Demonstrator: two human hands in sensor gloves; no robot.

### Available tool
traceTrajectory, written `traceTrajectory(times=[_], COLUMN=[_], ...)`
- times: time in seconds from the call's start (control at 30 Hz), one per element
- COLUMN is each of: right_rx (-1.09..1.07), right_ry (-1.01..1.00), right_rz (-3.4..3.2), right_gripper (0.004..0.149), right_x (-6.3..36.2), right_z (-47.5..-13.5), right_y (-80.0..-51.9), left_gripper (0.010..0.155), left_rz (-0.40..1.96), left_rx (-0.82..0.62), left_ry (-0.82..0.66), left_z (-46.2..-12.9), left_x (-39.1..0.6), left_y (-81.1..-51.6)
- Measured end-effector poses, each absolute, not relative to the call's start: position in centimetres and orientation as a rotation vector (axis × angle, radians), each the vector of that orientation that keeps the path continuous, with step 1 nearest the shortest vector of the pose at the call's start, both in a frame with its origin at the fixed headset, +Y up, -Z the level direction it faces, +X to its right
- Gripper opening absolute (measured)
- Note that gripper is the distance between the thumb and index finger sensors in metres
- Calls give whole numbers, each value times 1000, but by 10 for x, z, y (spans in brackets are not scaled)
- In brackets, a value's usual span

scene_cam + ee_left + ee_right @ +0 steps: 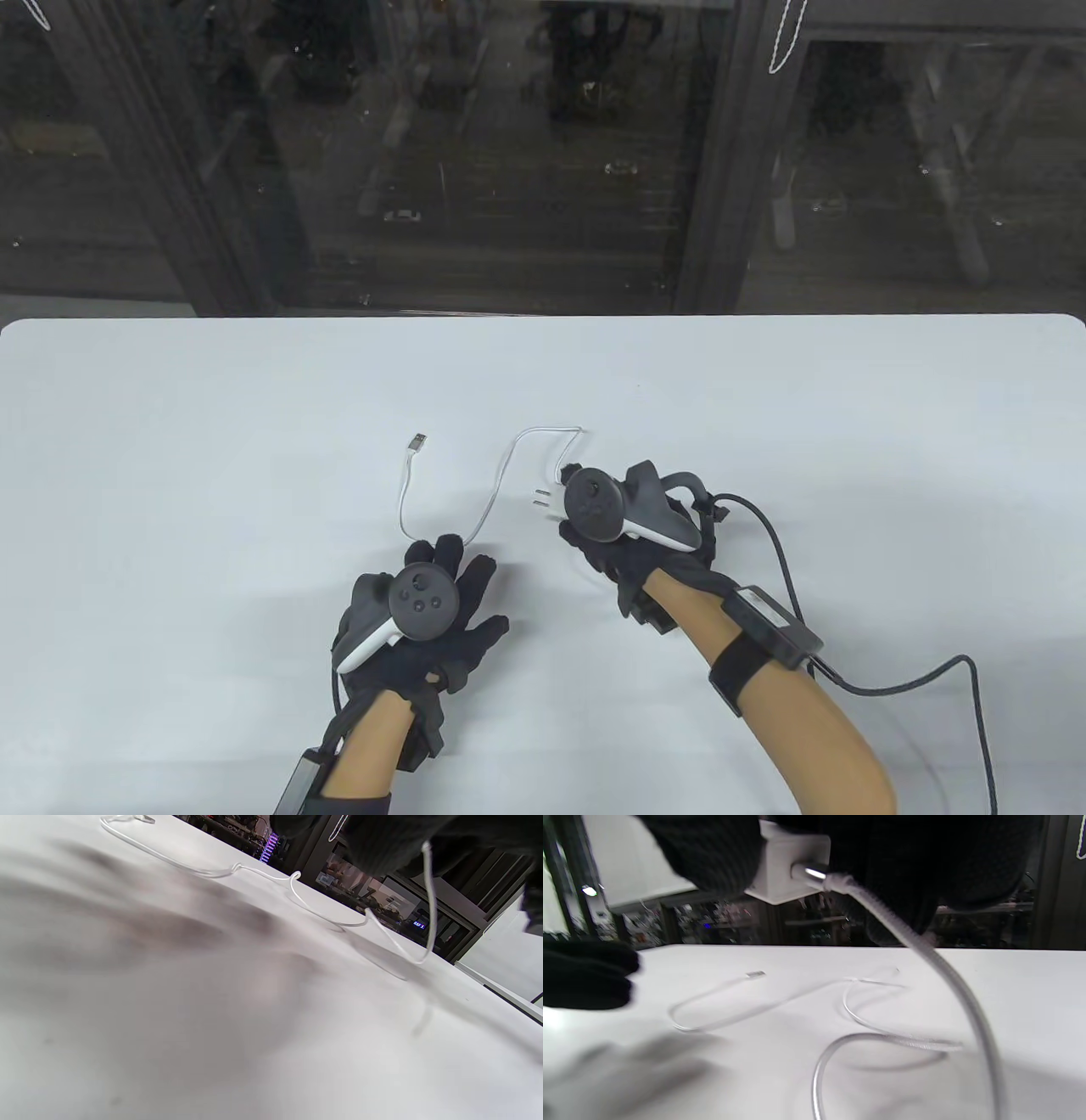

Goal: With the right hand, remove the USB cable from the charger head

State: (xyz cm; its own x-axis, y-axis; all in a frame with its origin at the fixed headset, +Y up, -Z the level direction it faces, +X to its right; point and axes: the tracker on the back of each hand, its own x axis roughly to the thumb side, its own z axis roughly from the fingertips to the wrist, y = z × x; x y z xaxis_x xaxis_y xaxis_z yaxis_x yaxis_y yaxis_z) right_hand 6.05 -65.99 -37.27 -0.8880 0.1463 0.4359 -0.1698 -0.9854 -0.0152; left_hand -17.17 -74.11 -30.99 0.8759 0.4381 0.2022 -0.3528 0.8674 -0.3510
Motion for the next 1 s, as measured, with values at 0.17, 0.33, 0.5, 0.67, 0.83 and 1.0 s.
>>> traceTrajectory(times=[0.17,0.33,0.5,0.67,0.83,1.0], right_rx=[731,745,692,697,730,728], right_ry=[-173,-225,-207,-116,-140,-124], right_rz=[2790,2738,2673,2656,2570,2439], right_gripper=[73,73,73,73,73,72], right_x=[76,85,90,95,97,101], right_z=[-330,-302,-288,-288,-282,-283], right_y=[-661,-678,-713,-737,-734,-736], left_gripper=[75,75,75,74,75,78], left_rz=[397,409,392,417,542,818], left_rx=[-326,-352,-355,-331,-222,-193], left_ry=[-312,-323,-322,-348,-411,-512], left_z=[-307,-302,-300,-299,-294,-291], left_x=[-166,-161,-159,-154,-149,-138], left_y=[-741,-743,-746,-748,-743,-744])
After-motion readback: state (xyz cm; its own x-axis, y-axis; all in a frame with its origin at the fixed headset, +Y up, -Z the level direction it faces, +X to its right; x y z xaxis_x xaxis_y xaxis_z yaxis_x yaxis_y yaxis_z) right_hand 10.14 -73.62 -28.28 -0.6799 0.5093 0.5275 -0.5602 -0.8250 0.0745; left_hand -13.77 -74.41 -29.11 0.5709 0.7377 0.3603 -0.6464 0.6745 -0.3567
